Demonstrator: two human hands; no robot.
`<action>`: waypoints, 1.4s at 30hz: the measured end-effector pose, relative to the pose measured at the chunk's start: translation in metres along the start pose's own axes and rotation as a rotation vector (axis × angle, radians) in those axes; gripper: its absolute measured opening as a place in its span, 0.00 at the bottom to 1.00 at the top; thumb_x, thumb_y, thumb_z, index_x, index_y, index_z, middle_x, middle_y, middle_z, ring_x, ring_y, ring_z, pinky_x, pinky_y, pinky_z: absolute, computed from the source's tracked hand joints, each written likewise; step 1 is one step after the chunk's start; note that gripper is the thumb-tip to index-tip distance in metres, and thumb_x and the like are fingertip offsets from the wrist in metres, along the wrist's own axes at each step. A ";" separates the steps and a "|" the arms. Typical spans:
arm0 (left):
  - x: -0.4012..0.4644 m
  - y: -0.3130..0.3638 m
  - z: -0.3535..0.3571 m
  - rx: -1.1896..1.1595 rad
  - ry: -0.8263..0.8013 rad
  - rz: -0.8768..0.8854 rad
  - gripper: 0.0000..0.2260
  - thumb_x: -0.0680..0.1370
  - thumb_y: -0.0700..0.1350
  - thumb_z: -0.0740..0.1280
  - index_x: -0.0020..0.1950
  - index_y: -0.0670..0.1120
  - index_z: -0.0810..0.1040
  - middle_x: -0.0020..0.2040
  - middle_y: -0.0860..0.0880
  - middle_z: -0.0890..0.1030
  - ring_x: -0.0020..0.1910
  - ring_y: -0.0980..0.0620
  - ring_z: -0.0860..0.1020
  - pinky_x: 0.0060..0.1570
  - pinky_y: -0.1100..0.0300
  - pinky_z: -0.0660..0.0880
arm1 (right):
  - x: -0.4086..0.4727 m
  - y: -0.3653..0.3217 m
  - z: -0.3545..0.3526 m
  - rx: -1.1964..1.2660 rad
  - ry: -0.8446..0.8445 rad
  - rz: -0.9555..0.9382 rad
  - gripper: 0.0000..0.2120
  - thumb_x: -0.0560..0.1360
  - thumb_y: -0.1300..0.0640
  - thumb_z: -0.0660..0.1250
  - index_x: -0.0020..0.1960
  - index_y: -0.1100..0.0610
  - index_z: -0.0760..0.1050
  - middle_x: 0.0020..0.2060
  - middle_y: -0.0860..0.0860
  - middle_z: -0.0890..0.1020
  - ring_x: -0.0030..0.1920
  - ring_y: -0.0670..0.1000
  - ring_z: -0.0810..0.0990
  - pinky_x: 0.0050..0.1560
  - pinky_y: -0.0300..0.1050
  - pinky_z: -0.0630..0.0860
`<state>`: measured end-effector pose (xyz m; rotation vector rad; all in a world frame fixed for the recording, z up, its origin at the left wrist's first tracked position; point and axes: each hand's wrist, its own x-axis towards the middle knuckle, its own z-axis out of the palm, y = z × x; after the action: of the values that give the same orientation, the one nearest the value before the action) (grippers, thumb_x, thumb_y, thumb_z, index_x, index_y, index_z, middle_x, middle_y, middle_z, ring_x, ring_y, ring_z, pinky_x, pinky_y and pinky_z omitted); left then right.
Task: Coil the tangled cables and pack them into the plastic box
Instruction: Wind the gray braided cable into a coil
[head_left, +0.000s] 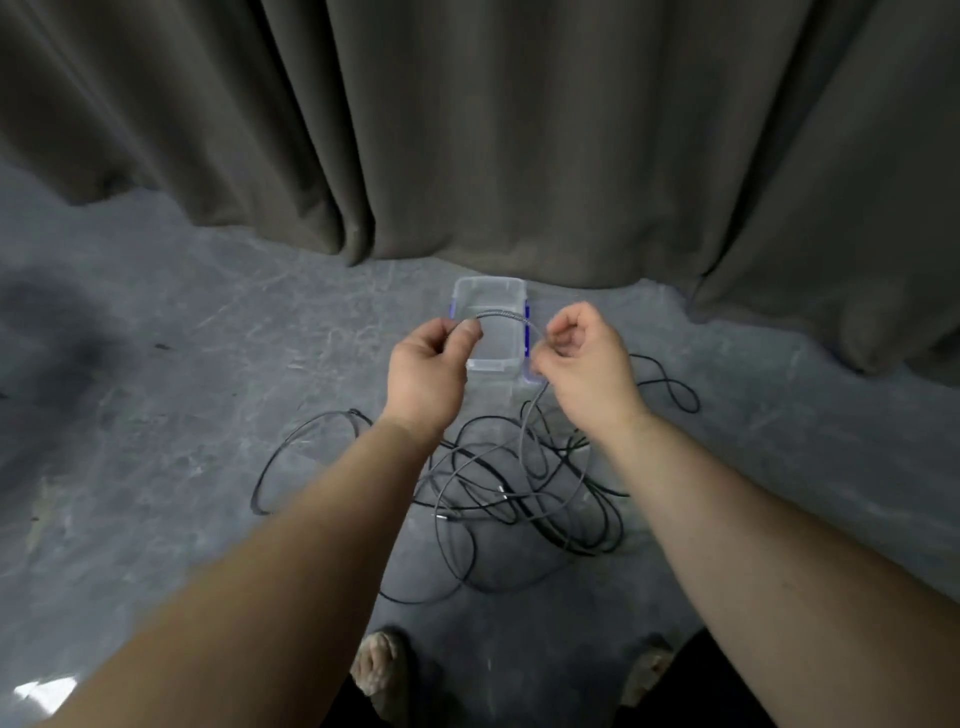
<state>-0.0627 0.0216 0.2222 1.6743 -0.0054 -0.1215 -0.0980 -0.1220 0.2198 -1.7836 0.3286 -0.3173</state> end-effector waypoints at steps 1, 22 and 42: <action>-0.002 0.004 0.007 -0.071 0.000 -0.035 0.09 0.80 0.45 0.65 0.40 0.45 0.75 0.23 0.54 0.65 0.23 0.56 0.62 0.24 0.63 0.62 | -0.001 0.002 -0.007 0.013 0.004 0.039 0.15 0.71 0.69 0.67 0.41 0.50 0.68 0.36 0.49 0.75 0.39 0.51 0.76 0.47 0.50 0.75; 0.031 0.011 -0.010 -0.586 -0.284 -0.397 0.10 0.81 0.51 0.61 0.45 0.49 0.79 0.31 0.56 0.75 0.36 0.59 0.79 0.41 0.61 0.79 | 0.003 -0.040 -0.013 -0.856 -0.549 -0.061 0.14 0.76 0.60 0.63 0.57 0.48 0.81 0.42 0.40 0.82 0.37 0.38 0.75 0.38 0.29 0.67; 0.026 0.018 0.015 -0.300 -0.317 -0.194 0.13 0.83 0.44 0.59 0.44 0.42 0.80 0.31 0.49 0.77 0.26 0.57 0.74 0.31 0.66 0.75 | 0.029 -0.018 -0.010 -0.157 -0.054 -0.124 0.14 0.65 0.57 0.78 0.35 0.50 0.72 0.27 0.43 0.73 0.29 0.42 0.69 0.33 0.37 0.67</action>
<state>-0.0366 0.0027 0.2369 1.3395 -0.0611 -0.5096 -0.0738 -0.1376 0.2407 -1.9679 0.2095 -0.3382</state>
